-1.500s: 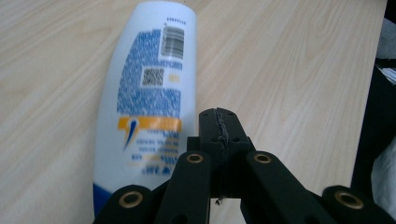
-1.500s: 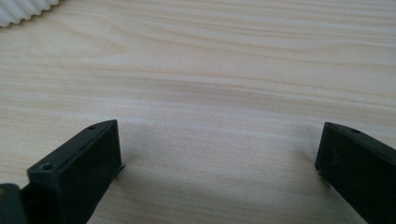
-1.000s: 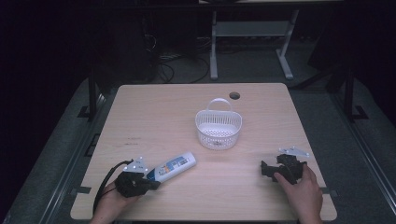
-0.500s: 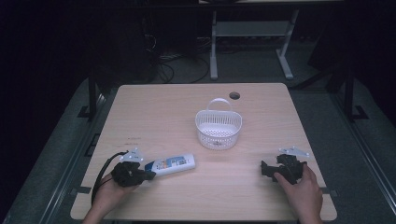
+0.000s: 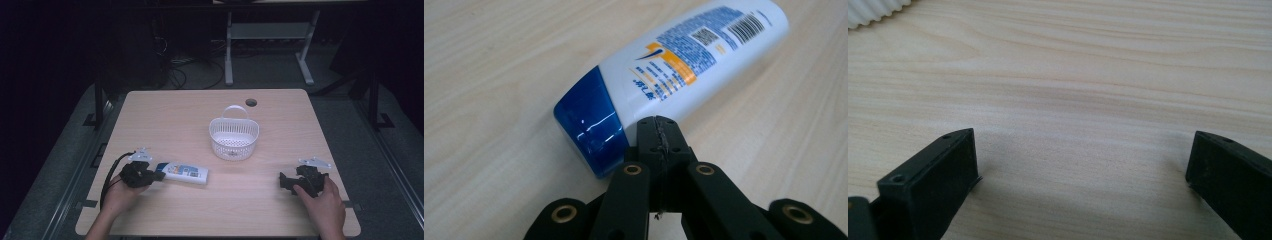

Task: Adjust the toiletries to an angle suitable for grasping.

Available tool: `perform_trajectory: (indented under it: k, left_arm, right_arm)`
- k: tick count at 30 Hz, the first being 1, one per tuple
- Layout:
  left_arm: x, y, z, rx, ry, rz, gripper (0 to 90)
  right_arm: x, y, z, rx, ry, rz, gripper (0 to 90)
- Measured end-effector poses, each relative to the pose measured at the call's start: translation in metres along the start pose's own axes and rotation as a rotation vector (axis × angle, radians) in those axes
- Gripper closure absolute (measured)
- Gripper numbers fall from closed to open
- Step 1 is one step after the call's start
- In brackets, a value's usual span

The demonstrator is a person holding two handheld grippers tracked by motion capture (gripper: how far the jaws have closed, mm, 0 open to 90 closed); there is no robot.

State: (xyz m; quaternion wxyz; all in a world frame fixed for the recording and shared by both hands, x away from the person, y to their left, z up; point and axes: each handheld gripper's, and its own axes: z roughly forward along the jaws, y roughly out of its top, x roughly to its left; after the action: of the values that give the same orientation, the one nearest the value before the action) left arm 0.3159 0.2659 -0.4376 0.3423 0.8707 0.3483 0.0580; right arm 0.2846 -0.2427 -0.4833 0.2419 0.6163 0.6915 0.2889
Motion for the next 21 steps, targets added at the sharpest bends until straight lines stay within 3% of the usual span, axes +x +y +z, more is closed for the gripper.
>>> perform_trajectory:
  k: [5, 9, 16, 20, 21]
  left_arm:
    - [0.008, 0.007, 0.005, -0.009, 0.017, -0.008, 90.0]
    - [0.005, 0.010, 0.005, -0.015, 0.006, -0.002, 90.0]
    - [-0.016, 0.034, 0.008, -0.047, -0.040, 0.045, 90.0]
    - [-0.026, 0.052, 0.020, -0.060, -0.071, 0.058, 90.0]
    - [-0.031, 0.060, 0.028, -0.052, -0.080, 0.080, 90.0]
  right_arm:
    - [0.000, 0.000, 0.000, 0.000, 0.000, 0.000, 0.0]
    - [0.000, 0.000, 0.000, 0.000, 0.000, 0.000, 0.0]
    - [0.000, 0.000, 0.000, 0.000, 0.000, 0.000, 0.0]
    - [0.000, 0.000, 0.000, 0.000, 0.000, 0.000, 0.0]
    - [0.000, 0.000, 0.000, 0.000, 0.000, 0.000, 0.0]
